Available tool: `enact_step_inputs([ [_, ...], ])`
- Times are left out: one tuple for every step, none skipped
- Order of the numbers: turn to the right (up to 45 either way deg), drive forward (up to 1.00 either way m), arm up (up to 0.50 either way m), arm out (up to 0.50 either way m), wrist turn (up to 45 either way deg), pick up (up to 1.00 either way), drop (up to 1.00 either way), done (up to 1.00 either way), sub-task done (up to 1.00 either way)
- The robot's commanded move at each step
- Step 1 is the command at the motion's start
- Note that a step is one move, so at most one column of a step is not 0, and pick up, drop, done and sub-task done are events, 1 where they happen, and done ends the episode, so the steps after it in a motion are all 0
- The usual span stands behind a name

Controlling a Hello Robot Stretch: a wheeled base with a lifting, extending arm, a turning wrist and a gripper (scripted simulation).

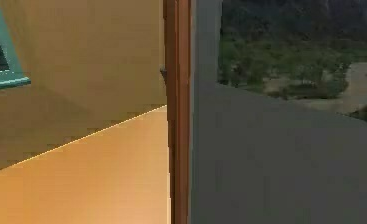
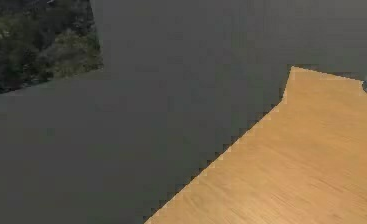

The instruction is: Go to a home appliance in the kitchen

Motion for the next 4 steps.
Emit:
enact_step_inputs([
  [-45.0,0.00,0.00,0.00,0.0,0.00,0.00,0.00,0.00],
  [0.0,0.30,0.00,0.00,0.0,0.00,0.00,0.00,0.00],
  [9.0,0.00,0.00,0.00,0.0,0.00,0.00,0.00,0.00],
  [0.0,1.00,0.00,0.00,0.0,0.00,0.00,0.00,0.00],
])
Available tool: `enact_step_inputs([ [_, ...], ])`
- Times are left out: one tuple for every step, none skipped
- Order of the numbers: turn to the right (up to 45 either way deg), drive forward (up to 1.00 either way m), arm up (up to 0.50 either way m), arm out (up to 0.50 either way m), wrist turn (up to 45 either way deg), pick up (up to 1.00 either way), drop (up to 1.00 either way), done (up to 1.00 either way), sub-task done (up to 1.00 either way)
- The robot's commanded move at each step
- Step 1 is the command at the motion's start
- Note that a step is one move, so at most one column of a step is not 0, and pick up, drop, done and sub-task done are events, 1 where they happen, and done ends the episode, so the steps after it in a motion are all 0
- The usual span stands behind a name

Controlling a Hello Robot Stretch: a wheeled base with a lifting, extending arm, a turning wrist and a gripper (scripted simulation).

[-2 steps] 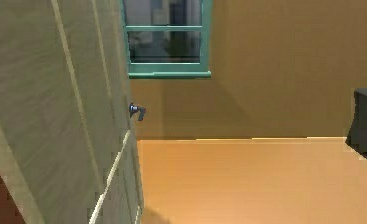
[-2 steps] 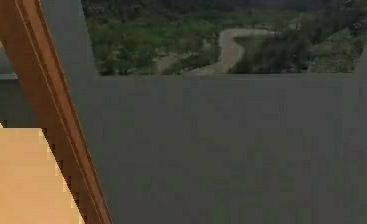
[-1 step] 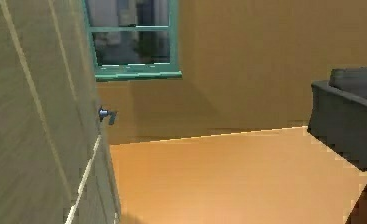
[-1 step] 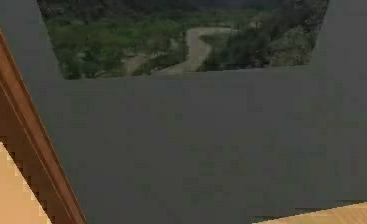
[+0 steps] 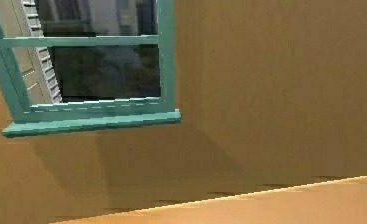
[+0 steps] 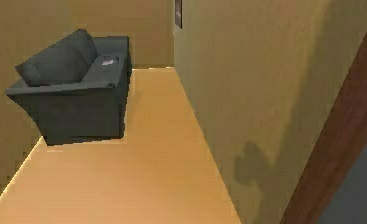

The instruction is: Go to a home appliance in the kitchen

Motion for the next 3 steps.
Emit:
enact_step_inputs([
  [0.0,0.50,0.00,0.00,0.0,0.00,0.00,0.00,0.00],
  [-45.0,0.00,0.00,0.00,0.0,0.00,0.00,0.00,0.00],
  [-3.0,0.00,0.00,0.00,0.0,0.00,0.00,0.00,0.00],
])
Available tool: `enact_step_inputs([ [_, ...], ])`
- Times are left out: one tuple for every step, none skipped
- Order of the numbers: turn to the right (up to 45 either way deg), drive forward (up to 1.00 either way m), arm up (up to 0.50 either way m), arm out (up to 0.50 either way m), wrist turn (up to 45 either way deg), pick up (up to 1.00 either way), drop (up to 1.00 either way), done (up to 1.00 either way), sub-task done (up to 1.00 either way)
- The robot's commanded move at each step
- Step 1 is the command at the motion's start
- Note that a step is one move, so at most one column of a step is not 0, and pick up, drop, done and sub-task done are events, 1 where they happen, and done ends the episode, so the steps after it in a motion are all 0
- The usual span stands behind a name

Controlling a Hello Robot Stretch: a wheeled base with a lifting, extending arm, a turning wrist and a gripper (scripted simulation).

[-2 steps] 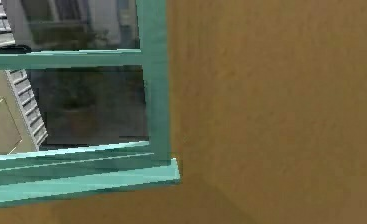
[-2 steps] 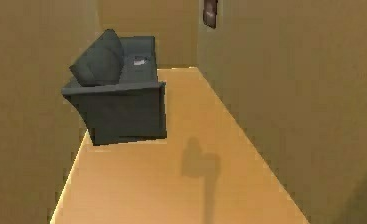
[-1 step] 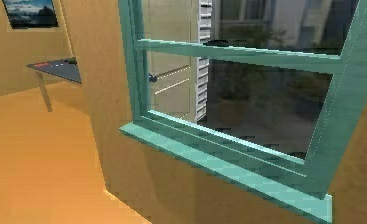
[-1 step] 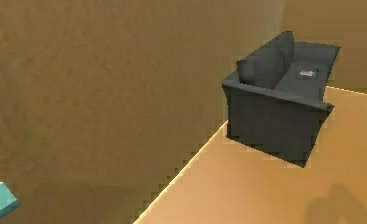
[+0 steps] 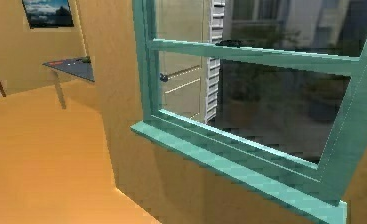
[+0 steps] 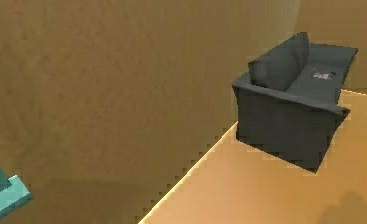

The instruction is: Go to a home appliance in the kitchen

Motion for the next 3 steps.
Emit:
enact_step_inputs([
  [0.0,0.40,0.00,0.00,0.0,0.00,0.00,0.00,0.00],
  [-45.0,0.00,0.00,0.00,0.0,0.00,0.00,0.00,0.00],
  [-3.0,0.00,0.00,0.00,0.0,0.00,0.00,0.00,0.00],
])
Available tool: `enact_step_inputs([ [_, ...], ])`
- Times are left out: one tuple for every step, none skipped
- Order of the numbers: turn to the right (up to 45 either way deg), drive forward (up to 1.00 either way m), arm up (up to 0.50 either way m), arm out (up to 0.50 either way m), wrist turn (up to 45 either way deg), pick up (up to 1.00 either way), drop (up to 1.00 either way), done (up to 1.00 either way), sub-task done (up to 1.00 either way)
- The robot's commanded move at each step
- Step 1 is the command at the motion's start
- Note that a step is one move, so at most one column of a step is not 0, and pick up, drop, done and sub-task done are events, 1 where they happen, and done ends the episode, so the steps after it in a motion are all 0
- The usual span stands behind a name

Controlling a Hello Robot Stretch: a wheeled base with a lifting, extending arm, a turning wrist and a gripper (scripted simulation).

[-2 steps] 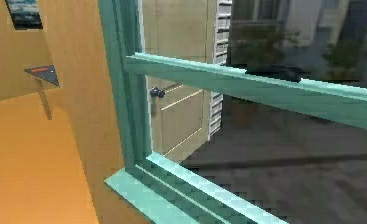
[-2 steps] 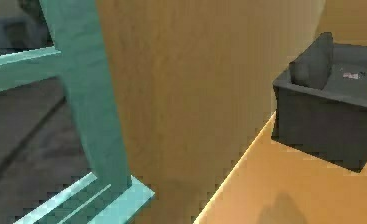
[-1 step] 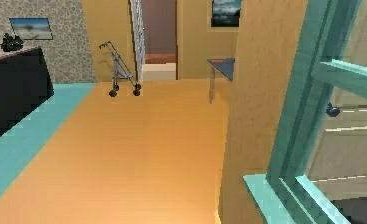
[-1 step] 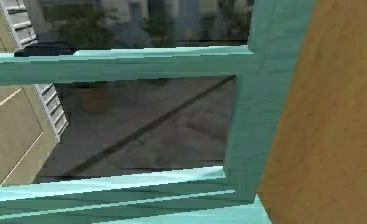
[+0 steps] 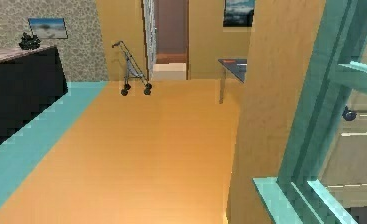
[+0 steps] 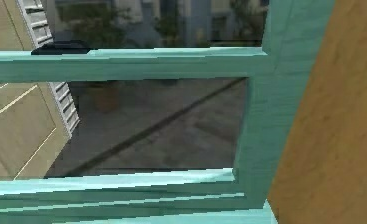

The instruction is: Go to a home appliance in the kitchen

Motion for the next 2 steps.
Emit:
enact_step_inputs([
  [0.0,0.60,0.00,0.00,0.0,0.00,0.00,0.00,0.00],
  [-30.0,0.00,0.00,0.00,0.0,0.00,0.00,0.00,0.00],
])
